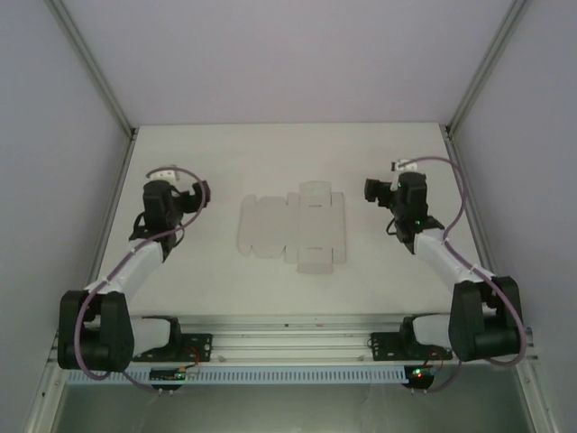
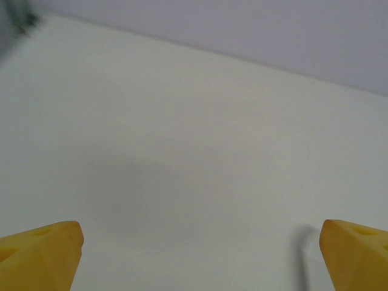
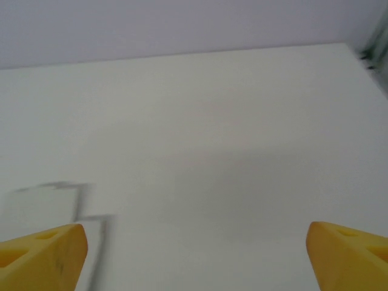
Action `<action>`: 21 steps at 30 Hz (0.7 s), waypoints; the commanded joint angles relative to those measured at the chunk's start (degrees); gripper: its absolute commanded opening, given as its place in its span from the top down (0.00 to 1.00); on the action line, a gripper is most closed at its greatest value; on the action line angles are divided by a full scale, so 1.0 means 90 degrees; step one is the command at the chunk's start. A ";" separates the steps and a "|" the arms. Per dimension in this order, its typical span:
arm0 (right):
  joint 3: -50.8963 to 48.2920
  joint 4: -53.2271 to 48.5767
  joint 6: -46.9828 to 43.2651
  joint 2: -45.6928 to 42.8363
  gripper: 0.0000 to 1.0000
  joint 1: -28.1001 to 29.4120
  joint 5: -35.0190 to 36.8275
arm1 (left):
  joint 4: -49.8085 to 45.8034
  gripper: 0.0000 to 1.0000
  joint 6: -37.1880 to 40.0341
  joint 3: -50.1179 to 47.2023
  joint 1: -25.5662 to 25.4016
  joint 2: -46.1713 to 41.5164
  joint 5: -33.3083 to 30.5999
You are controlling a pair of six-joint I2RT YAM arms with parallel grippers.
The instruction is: Assemble paper box
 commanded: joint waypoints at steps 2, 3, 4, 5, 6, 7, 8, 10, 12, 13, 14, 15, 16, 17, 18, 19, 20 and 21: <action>0.0779 -0.2917 0.1135 0.0426 0.12 0.0917 -0.0870 | -0.1458 0.01 -0.0959 0.0372 -0.0516 0.0414 0.1561; 0.0855 -0.2894 0.1269 0.0601 0.16 0.1164 -0.1265 | -0.1617 0.00 -0.1071 0.0475 -0.0627 0.0616 0.1797; 0.0928 -0.2841 0.1385 0.0773 0.20 0.1340 -0.1613 | -0.1680 0.00 -0.1155 0.0565 -0.0669 0.0818 0.2187; 0.0977 -0.2770 0.1422 0.0940 0.23 0.1484 -0.1941 | -0.1659 0.00 -0.1193 0.0626 -0.0690 0.1019 0.2596; 0.1009 -0.2599 0.1563 0.1137 0.24 0.1615 -0.2173 | -0.1613 0.00 -0.1168 0.0702 -0.0743 0.1235 0.2908; 0.1067 -0.2535 0.1619 0.1323 0.27 0.1692 -0.2329 | -0.1611 0.00 -0.1131 0.0770 -0.0810 0.1412 0.2989; 0.1115 -0.2480 0.1656 0.1497 0.29 0.1735 -0.2384 | -0.1669 0.00 -0.1085 0.0867 -0.0885 0.1578 0.2969; 0.1232 -0.2571 0.1704 0.1862 0.33 0.1762 -0.2411 | -0.1895 0.00 -0.0936 0.1116 -0.0998 0.1874 0.2910; 0.1224 -0.2448 0.1776 0.2208 0.34 0.1668 -0.2568 | -0.1995 0.00 -0.0831 0.1277 -0.1061 0.2145 0.2925; 0.1185 -0.2311 0.1792 0.2372 0.34 0.1611 -0.2688 | -0.2057 0.00 -0.0763 0.1347 -0.1072 0.2269 0.2953; 0.1165 -0.2254 0.1875 0.2537 0.37 0.1540 -0.2812 | -0.2156 0.00 -0.0709 0.1430 -0.1073 0.2402 0.2931; 0.1156 -0.2243 0.1891 0.2691 0.39 0.1475 -0.2882 | -0.2238 0.00 -0.0655 0.1491 -0.1076 0.2504 0.2915; 0.1125 -0.2196 0.1863 0.2823 0.40 0.1437 -0.2940 | -0.2264 0.00 -0.0602 0.1538 -0.1082 0.2592 0.2942; 0.1057 -0.2144 0.1902 0.2946 0.40 0.1397 -0.2893 | -0.2262 0.00 -0.0562 0.1571 -0.1082 0.2672 0.2981; 0.0982 -0.2084 0.1894 0.3030 0.43 0.1370 -0.2878 | -0.2259 0.00 -0.0517 0.1593 -0.1106 0.2727 0.3034; 0.0881 -0.1977 0.1917 0.3113 0.45 0.1323 -0.2950 | -0.2211 0.00 -0.0483 0.1598 -0.1090 0.2800 0.3103; 0.0755 -0.1814 0.1977 0.3176 0.46 0.1267 -0.3040 | -0.2238 0.00 -0.0481 0.1630 -0.1091 0.2858 0.3129; 0.0610 -0.1617 0.2030 0.3214 0.46 0.1217 -0.3198 | -0.2254 0.00 -0.0437 0.1665 -0.1091 0.2918 0.3187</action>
